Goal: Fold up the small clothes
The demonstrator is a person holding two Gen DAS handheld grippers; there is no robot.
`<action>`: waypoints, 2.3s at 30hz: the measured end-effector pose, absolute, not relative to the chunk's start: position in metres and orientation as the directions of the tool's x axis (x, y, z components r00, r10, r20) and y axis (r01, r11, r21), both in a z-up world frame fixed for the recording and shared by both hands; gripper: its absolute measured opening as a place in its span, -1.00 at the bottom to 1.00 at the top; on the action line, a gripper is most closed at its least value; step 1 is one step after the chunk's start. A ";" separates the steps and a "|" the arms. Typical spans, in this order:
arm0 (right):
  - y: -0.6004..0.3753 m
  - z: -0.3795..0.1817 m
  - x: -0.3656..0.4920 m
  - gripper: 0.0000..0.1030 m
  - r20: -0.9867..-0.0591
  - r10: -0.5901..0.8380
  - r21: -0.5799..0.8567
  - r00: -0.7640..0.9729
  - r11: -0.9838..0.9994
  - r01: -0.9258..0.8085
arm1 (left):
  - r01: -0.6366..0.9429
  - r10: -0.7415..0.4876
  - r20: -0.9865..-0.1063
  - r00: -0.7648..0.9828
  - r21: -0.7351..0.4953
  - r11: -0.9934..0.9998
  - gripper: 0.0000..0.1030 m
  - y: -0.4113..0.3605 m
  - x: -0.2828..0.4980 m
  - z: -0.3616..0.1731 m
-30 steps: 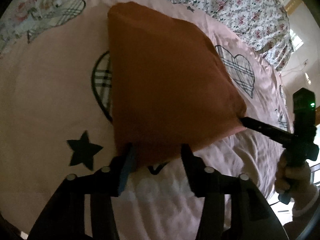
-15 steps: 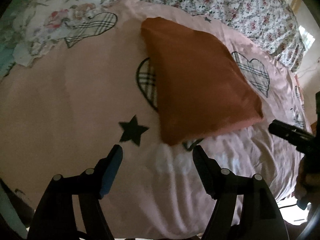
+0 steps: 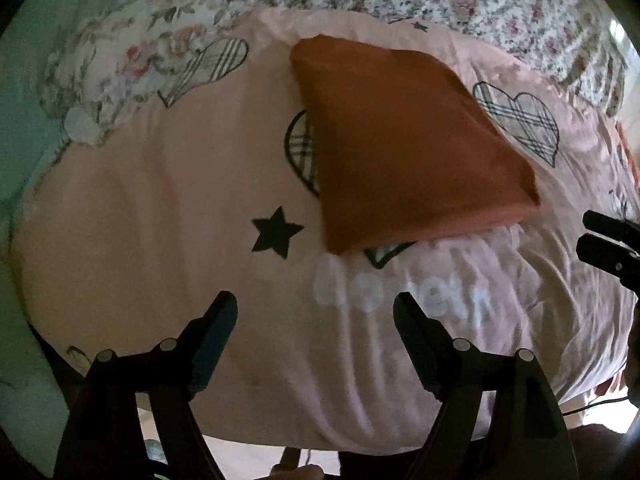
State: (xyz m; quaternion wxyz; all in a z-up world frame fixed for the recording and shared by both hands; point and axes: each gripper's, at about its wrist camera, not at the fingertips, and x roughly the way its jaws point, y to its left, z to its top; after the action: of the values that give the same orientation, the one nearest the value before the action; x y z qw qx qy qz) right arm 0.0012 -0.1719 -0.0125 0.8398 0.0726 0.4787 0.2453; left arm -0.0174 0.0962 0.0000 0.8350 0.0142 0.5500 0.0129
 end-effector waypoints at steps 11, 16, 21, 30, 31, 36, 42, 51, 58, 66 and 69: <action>-0.189 -0.010 -0.002 0.88 -0.770 0.489 0.363 0.409 0.864 -0.350 | 0.016 0.106 -0.903 0.416 0.124 0.992 0.76 0.069 -0.013 0.014; -0.182 -0.015 0.011 0.88 -0.794 0.471 0.349 0.385 0.870 -0.348 | 0.044 0.100 -0.903 0.417 0.130 0.991 0.76 0.070 0.005 0.006; -0.168 -0.013 0.032 0.88 -0.802 0.465 0.338 0.376 0.871 -0.356 | 0.028 0.099 -0.897 0.431 0.123 0.992 0.76 0.079 0.024 0.005; -0.140 -0.015 0.061 0.89 -0.819 0.443 0.307 0.365 0.875 -0.374 | 0.008 0.105 -0.882 0.459 0.122 0.992 0.77 0.092 0.060 0.009; -0.139 -0.016 0.064 0.89 -0.821 0.442 0.307 0.363 0.876 -0.372 | 0.006 0.106 -0.883 0.457 0.122 0.993 0.77 0.091 0.062 0.009; -0.136 -0.017 0.075 0.89 -0.824 0.436 0.310 0.361 0.881 -0.356 | 0.006 0.125 -0.884 0.451 0.143 0.990 0.78 0.087 0.071 0.004; -0.135 -0.019 0.086 0.89 -0.828 0.433 0.316 0.357 0.885 -0.342 | 0.014 0.119 -0.890 0.441 0.139 0.990 0.78 0.081 0.077 -0.001; -0.139 -0.023 0.100 0.89 -0.825 0.438 0.334 0.356 0.888 -0.317 | 0.012 0.103 -0.905 0.413 0.118 0.993 0.80 0.077 0.087 -0.010; -0.138 -0.021 0.112 0.89 -0.816 0.449 0.349 0.363 0.885 -0.309 | -0.001 0.100 -0.904 0.414 0.110 0.994 0.80 0.076 0.095 -0.010; -0.135 -0.019 0.119 0.89 -0.812 0.455 0.350 0.365 0.880 -0.321 | -0.016 0.096 -0.897 0.431 0.099 0.995 0.80 0.076 0.100 -0.007; -0.134 -0.020 0.121 0.89 -0.810 0.461 0.351 0.363 0.877 -0.329 | -0.028 0.088 -0.895 0.438 0.084 0.996 0.80 0.078 0.100 -0.006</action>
State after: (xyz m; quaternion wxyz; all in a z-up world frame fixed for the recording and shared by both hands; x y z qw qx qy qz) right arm 0.1208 -0.1342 -0.0198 0.8231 0.0647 0.5107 0.2397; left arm 0.1000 0.0778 -0.0057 0.8475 0.0280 0.5290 0.0342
